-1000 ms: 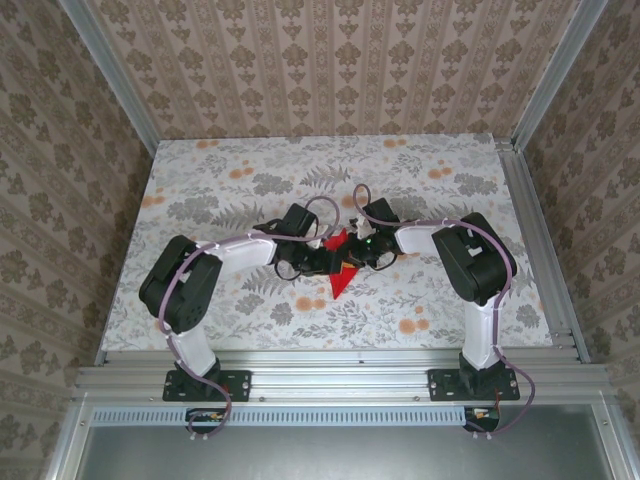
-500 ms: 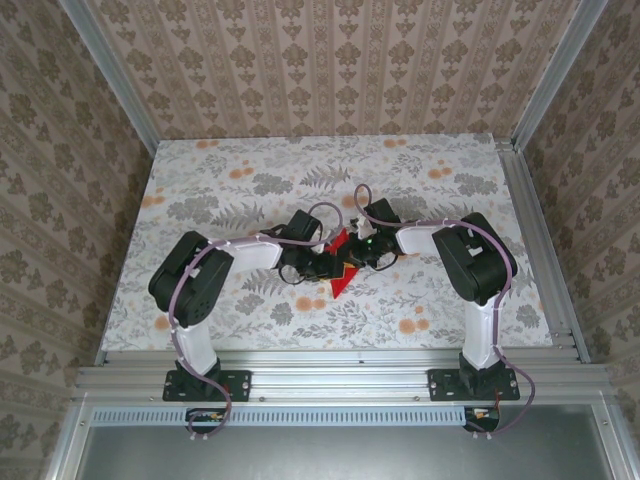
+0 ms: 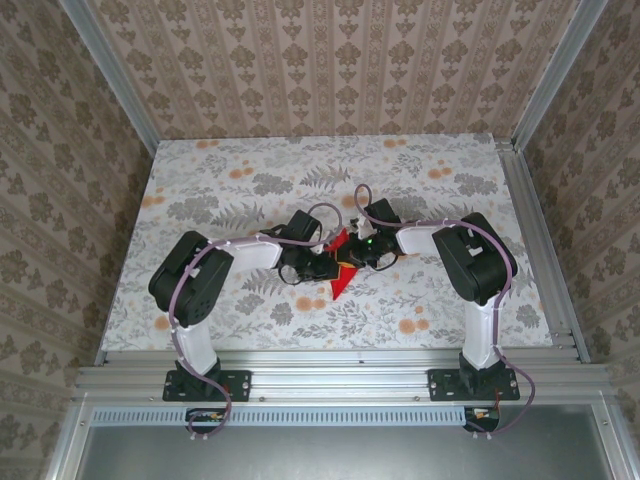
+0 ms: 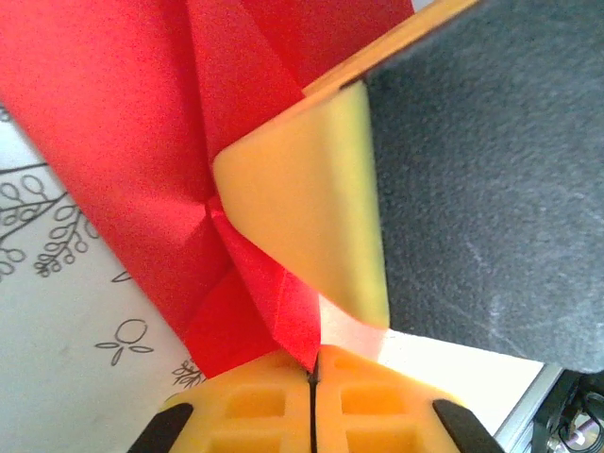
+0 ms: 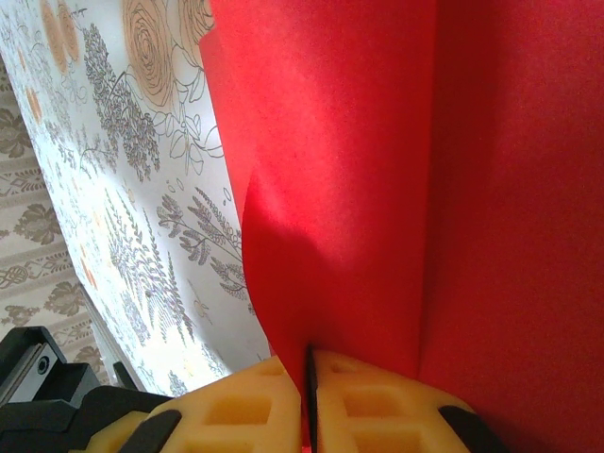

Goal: Fold a paper plane with a square sheet of paper (pick it up from the middle)

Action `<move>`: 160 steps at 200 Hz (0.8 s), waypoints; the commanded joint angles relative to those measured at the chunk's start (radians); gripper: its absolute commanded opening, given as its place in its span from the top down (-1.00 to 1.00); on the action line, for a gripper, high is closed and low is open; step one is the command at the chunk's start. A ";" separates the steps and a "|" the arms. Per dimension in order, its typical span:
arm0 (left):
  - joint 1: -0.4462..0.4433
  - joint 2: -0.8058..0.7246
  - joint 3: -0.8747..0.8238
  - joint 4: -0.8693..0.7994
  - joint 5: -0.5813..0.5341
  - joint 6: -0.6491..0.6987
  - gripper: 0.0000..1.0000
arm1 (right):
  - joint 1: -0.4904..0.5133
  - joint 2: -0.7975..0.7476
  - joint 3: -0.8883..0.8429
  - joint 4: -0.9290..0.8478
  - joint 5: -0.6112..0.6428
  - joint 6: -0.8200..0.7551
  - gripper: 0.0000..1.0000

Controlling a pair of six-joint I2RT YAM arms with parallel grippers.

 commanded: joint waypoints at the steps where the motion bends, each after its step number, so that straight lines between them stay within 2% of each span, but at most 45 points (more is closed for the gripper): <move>1: 0.010 -0.001 0.012 -0.040 -0.024 0.038 0.87 | 0.000 0.002 -0.019 -0.052 0.028 0.012 0.72; 90: 0.017 0.016 -0.010 -0.024 -0.018 0.046 0.91 | -0.002 -0.067 0.014 -0.095 0.042 -0.004 0.47; 160: 0.022 0.015 -0.043 0.000 -0.025 0.042 0.92 | -0.029 -0.140 0.006 -0.147 0.072 -0.040 0.43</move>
